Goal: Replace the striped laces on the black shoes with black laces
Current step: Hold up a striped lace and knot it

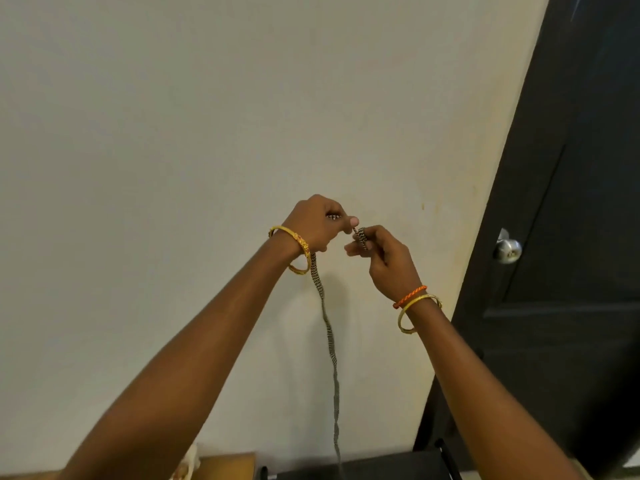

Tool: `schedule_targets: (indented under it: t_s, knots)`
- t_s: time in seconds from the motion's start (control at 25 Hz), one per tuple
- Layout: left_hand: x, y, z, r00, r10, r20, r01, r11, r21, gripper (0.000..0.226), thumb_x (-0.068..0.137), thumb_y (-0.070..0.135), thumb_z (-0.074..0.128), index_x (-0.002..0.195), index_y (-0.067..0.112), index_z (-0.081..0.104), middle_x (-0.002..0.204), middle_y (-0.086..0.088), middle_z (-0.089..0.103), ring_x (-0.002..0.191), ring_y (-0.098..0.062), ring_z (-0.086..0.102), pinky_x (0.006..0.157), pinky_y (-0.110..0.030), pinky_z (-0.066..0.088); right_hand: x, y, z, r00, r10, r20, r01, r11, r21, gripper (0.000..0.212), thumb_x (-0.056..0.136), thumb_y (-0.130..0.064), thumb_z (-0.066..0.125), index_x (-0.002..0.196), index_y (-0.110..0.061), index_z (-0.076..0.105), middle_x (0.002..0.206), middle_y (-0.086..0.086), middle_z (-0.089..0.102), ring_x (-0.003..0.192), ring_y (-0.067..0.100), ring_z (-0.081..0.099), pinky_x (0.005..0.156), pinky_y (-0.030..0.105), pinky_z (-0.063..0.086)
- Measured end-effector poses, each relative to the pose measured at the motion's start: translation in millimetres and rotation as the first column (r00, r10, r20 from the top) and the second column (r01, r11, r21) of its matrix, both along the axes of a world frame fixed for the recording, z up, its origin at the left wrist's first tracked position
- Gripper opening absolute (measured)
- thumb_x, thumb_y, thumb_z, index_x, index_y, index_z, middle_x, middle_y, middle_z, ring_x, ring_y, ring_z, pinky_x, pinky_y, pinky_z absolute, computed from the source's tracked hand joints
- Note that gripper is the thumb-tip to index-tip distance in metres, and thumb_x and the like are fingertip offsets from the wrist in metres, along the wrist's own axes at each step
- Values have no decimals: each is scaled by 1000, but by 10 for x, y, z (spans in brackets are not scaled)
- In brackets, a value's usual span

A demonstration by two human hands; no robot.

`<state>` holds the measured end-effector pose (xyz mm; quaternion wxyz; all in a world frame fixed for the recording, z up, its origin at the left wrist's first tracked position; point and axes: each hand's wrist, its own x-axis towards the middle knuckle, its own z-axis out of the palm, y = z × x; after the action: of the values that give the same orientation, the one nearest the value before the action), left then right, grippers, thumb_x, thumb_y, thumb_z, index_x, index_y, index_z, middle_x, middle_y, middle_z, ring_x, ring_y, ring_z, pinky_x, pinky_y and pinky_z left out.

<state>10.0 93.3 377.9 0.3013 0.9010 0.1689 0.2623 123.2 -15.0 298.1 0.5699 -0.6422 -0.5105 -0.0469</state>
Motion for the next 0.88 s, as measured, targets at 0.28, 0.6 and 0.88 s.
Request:
schedule_targets:
  t_s: [0.28, 0.6, 0.88]
  knots:
    - [-117, 205, 426, 982, -32, 185, 59, 988, -140, 24, 83, 39, 69, 80, 15, 71, 48, 12, 51, 41, -4, 35, 43, -19, 35, -330, -132, 680, 770, 420, -480, -390, 906, 167, 29, 98, 5, 33, 103, -1, 61, 84, 8, 73, 78, 17, 70, 74, 25, 56]
    - [-299, -13, 80, 959, -203, 199, 284, 642, -712, 19, 95, 34, 53, 86, 19, 62, 57, 6, 32, 41, -3, 24, 36, -14, 22, -619, -65, 976, 484, 641, -595, -308, 762, 570, 27, 99, 0, 33, 106, 3, 59, 99, 12, 73, 94, 22, 70, 77, 28, 58]
    - [-583, -89, 140, 980, -186, 63, 195, 960, -203, 31, 97, 38, 48, 102, 19, 72, 45, 11, 39, 40, -3, 35, 39, -8, 27, -620, 91, 1045, 767, 360, -532, -64, 867, 495, 22, 99, 2, 38, 106, 3, 58, 96, 11, 71, 88, 18, 71, 82, 26, 57]
